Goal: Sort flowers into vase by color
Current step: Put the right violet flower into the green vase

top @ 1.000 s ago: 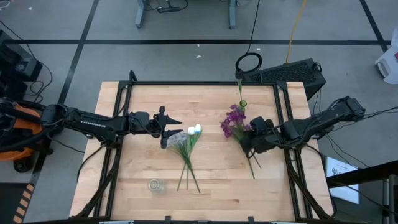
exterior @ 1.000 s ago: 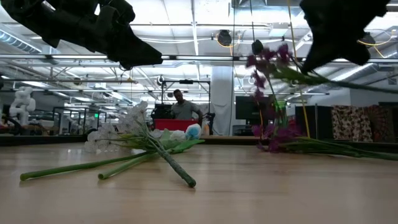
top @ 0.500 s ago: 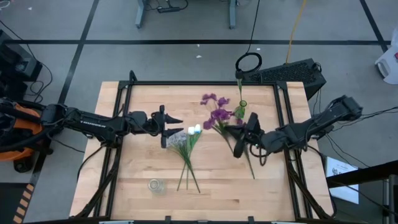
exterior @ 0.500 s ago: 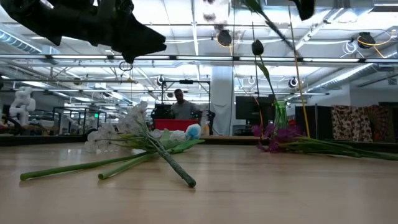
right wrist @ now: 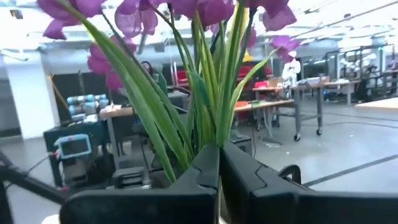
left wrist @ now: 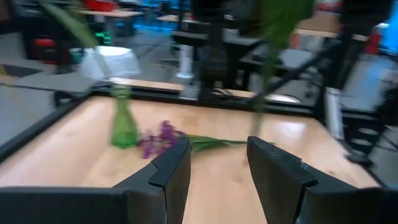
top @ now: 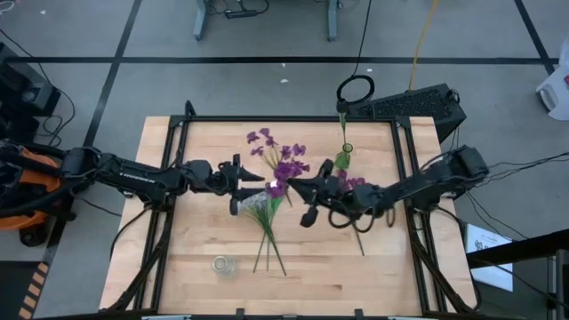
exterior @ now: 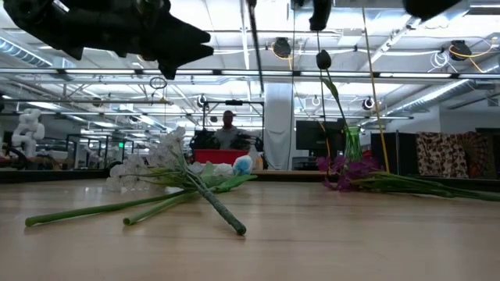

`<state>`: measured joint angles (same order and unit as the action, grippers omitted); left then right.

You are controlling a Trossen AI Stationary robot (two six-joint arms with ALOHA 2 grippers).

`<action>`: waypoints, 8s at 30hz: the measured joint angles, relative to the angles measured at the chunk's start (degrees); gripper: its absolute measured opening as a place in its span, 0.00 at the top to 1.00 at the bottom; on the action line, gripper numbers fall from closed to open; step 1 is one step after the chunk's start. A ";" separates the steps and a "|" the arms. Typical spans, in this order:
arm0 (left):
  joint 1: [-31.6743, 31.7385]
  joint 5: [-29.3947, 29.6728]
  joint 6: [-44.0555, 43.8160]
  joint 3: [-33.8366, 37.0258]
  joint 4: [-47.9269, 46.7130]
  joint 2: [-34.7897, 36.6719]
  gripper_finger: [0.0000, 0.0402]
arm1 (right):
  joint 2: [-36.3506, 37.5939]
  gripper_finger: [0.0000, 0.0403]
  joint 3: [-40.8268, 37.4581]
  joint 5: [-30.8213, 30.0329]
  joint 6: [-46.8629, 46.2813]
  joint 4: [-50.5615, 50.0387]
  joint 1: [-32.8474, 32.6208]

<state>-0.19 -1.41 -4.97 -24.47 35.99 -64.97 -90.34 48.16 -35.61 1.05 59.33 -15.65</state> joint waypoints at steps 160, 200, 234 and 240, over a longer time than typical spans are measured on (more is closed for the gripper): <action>1.19 -10.58 6.93 -3.04 -10.01 -11.74 0.96 | -17.23 0.50 -1.70 26.69 -4.91 17.99 10.66; 1.19 -10.08 2.38 -3.04 -9.91 -11.76 0.58 | -17.16 0.95 -1.62 26.61 -4.94 17.00 10.70; 2.81 -8.26 2.57 -3.04 -12.48 -11.69 0.41 | 0.88 0.95 -1.68 14.86 -2.55 -10.42 4.19; 2.81 -8.52 2.69 -3.04 -12.39 -11.69 0.41 | 11.21 0.95 -1.68 12.91 -0.31 -21.45 3.18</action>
<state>2.61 -9.93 -2.28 -27.51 23.59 -76.66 -79.13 46.48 -22.70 0.73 37.88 -12.47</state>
